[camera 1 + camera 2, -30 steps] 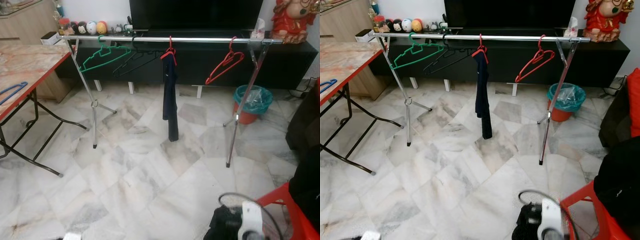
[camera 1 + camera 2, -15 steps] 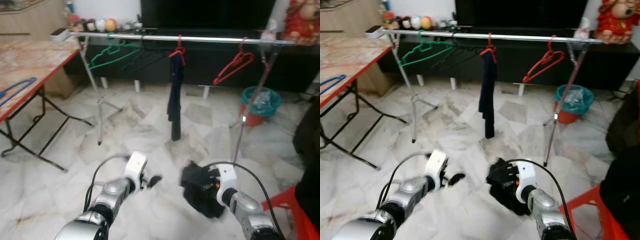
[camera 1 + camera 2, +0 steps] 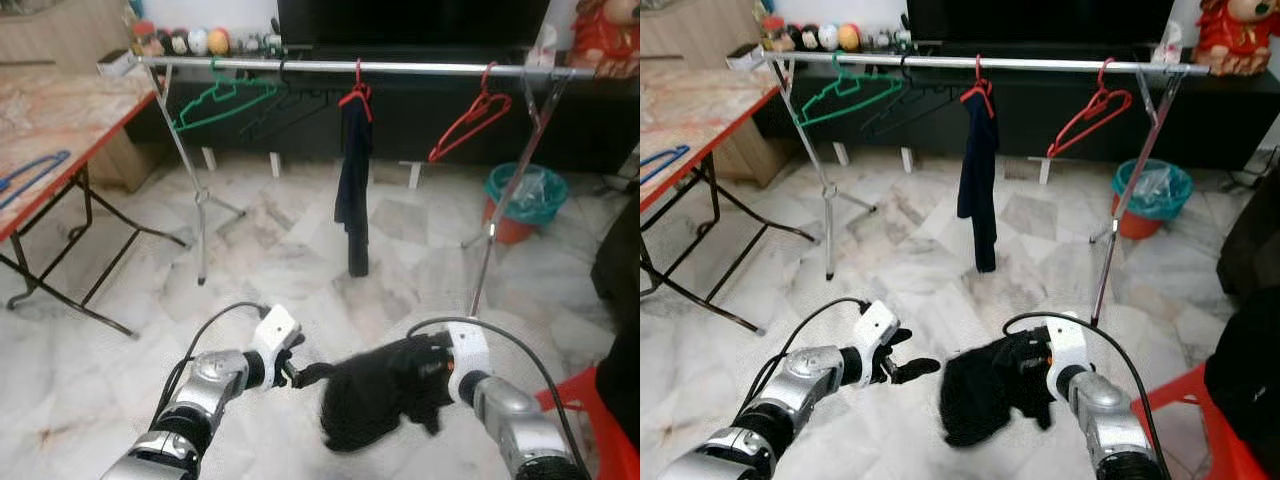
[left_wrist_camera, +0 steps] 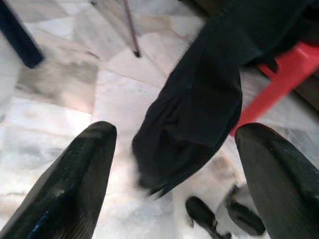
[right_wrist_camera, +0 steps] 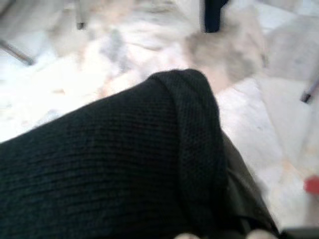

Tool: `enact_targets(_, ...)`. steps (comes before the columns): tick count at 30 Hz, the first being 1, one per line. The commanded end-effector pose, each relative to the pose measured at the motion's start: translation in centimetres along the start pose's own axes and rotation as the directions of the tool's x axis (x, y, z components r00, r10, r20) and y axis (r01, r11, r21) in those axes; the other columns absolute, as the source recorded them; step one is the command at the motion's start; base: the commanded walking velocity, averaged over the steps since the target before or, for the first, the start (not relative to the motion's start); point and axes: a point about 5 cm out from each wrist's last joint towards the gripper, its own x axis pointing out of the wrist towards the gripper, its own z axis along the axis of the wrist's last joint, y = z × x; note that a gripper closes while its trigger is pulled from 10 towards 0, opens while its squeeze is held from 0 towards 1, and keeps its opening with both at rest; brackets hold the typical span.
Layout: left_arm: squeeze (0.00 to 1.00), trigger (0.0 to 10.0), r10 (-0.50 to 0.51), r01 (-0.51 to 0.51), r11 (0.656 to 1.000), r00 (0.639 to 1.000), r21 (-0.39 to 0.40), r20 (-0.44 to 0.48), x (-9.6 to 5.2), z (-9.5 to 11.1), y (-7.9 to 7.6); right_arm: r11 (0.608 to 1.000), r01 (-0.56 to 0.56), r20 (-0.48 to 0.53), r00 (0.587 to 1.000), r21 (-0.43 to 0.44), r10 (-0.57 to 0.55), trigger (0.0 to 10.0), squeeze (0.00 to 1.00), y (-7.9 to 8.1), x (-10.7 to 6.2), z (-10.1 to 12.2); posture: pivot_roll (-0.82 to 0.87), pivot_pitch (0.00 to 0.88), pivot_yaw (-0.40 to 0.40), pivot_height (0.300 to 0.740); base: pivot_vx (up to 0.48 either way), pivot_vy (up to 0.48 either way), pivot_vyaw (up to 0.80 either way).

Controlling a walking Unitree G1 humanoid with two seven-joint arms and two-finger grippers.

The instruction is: Hang hanger

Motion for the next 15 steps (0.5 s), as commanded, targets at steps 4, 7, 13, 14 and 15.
enact_targets(4,0.00,10.0,-0.076,0.076,0.996,0.997,0.040,0.004,0.3,1.2,-0.3,0.985,-0.143,0.074,0.986,-0.095,0.150,10.0,0.00,3.0,-0.3,3.6,-0.15,0.048,0.086,0.740,0.000,0.000,0.00)
enact_targets(7,0.00,10.0,-0.108,0.108,0.992,0.994,0.065,0.008,0.6,1.9,-0.7,0.977,-0.169,0.084,0.980,-0.127,0.180,10.0,0.00,3.7,-0.6,4.9,-0.15,0.051,0.087,0.740,0.000,0.000,0.00)
enact_targets(13,0.00,10.0,-0.115,0.113,0.991,0.993,0.077,0.025,0.7,2.5,-0.7,0.972,-0.181,0.091,0.976,-0.151,0.196,10.0,0.00,4.3,-1.3,6.1,-0.15,0.055,0.090,0.740,0.000,0.000,0.00)
enact_targets(14,0.00,10.0,-0.115,0.113,0.991,0.993,0.077,0.026,0.7,2.6,-0.7,0.972,-0.181,0.089,0.977,-0.151,0.195,10.0,0.00,4.4,-1.4,6.2,-0.15,0.055,0.090,0.740,0.000,0.000,0.00)
enact_targets(15,0.00,10.0,-0.114,0.111,0.991,0.993,0.074,0.034,0.6,2.7,-0.7,0.971,-0.182,0.090,0.976,-0.156,0.197,10.0,0.00,4.5,-1.5,6.4,-0.15,0.056,0.090,0.740,0.000,0.000,0.00)
